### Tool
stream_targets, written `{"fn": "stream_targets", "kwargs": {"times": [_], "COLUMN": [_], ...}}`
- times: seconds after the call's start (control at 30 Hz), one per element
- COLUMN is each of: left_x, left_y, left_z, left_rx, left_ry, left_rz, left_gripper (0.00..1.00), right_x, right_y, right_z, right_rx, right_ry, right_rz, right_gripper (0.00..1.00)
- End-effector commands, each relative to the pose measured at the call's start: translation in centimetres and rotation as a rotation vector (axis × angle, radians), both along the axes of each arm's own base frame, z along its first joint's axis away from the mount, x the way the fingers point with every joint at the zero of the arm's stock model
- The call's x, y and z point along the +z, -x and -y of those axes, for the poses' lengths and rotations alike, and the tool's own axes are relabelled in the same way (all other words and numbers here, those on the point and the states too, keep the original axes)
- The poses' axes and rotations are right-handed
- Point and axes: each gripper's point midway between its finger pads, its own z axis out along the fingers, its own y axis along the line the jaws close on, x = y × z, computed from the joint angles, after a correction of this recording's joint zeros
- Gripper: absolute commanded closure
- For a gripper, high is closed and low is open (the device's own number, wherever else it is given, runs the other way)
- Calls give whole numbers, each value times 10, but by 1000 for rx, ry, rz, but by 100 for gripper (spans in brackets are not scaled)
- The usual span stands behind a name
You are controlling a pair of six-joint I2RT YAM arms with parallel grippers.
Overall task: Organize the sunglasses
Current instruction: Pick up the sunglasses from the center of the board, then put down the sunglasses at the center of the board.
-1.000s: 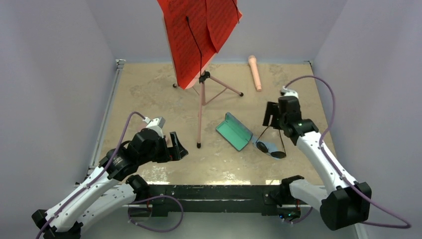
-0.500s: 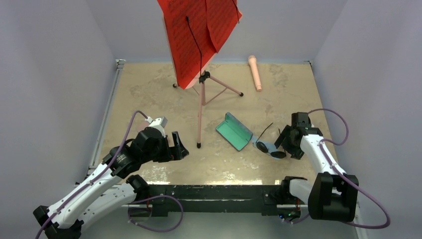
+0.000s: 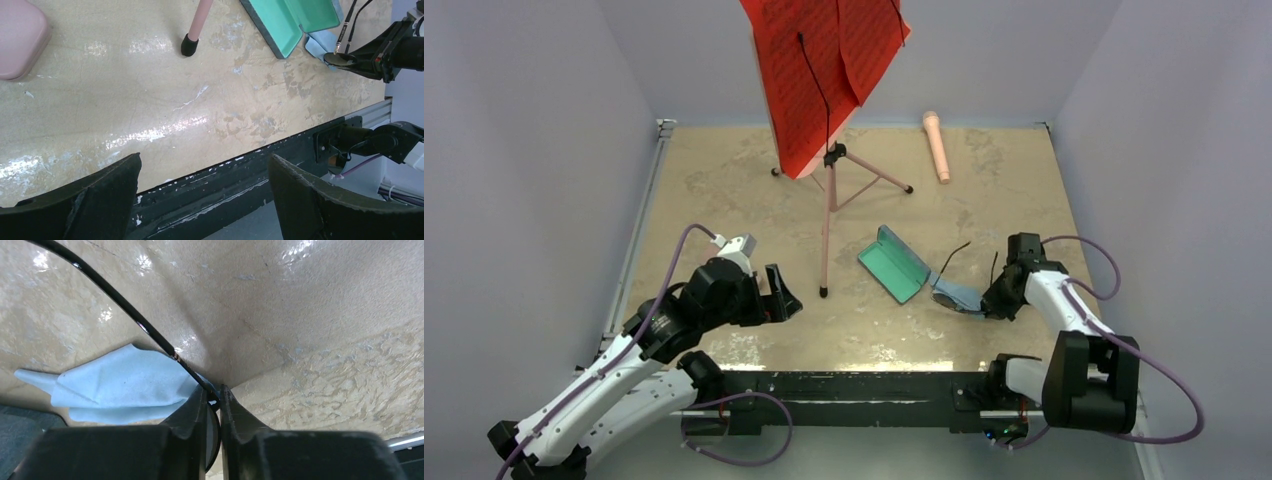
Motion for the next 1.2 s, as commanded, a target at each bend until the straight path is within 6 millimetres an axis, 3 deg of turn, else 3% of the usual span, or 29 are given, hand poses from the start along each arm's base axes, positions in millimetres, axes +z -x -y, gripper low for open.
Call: {"fn": "stream_targets", "kwargs": {"times": [0.0, 0.2, 0.4, 0.63, 0.73, 0.87, 1.0, 1.17], "left_x": [11, 9, 8, 7, 6, 2, 0, 1], "left_y": [-4, -5, -5, -4, -5, -5, -5, -3], "left_z": [2, 2, 2, 0, 0, -1, -1, -3], "left_rx": [-12, -8, -11, 0, 3, 7, 9, 14], "left_ry": [18, 4, -3, -9, -13, -25, -35, -32], "left_rz": [46, 34, 27, 20, 16, 4, -8, -8], "left_gripper": [0, 0, 0, 0, 0, 0, 0, 0], "right_x": [13, 52, 85, 65, 59, 56, 49, 49], "right_y": [-10, -19, -42, -79, -96, -107, -109, -103], "right_z": [3, 8, 39, 62, 61, 59, 62, 62], "right_rx": [-36, -9, -51, -108, -126, -128, -139, -141], "right_ry": [8, 48, 128, 20, -39, -74, -70, -57], "right_rz": [74, 188, 201, 136, 138, 129, 110, 121], "right_gripper": [97, 100, 100, 100, 99, 90, 64, 43]}}
